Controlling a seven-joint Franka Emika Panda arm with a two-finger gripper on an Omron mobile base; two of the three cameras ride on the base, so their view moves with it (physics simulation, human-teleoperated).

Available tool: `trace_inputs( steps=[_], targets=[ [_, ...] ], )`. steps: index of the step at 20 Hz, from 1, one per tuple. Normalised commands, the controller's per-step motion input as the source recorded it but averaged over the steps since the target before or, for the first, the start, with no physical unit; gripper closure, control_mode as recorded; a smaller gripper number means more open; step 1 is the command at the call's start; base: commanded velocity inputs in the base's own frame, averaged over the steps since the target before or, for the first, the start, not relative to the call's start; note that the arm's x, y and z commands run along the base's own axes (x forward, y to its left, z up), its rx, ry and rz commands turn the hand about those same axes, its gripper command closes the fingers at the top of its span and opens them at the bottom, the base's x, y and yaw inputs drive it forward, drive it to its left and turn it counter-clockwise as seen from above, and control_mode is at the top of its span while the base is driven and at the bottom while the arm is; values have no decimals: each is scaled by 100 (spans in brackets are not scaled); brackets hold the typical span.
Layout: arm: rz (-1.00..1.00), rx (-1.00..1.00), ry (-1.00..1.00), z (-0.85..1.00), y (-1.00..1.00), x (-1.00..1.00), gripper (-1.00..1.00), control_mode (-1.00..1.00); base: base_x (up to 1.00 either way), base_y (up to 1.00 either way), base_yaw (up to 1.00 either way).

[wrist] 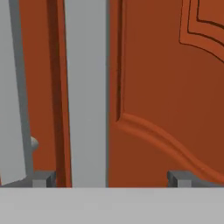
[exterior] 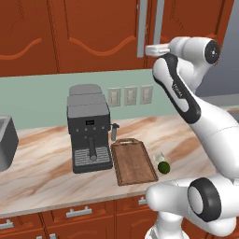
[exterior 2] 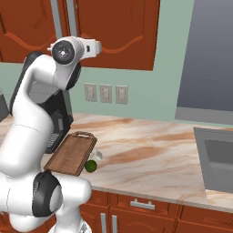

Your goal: Open the cabinet. Place the bowl and condiment on the counter. Then place the lime and garlic on the cutting board.

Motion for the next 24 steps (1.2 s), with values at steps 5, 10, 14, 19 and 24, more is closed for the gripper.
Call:
trace_inputs(
  steps=[5, 10, 14, 19, 24],
  targets=[
    [1, 1, -6, 6, 0, 19, -100, -100, 0, 0, 0],
    [0, 0, -1, 0, 0, 6, -100, -100, 0, 0, 0],
    [0, 0, 0, 0, 1, 5, -100, -100, 0, 0, 0],
    [0, -4, 0, -4, 17, 20, -100, -100, 0, 0, 0],
    [-3, -6, 0, -7, 19, 29, -100, -100, 0, 0, 0]
  ],
)
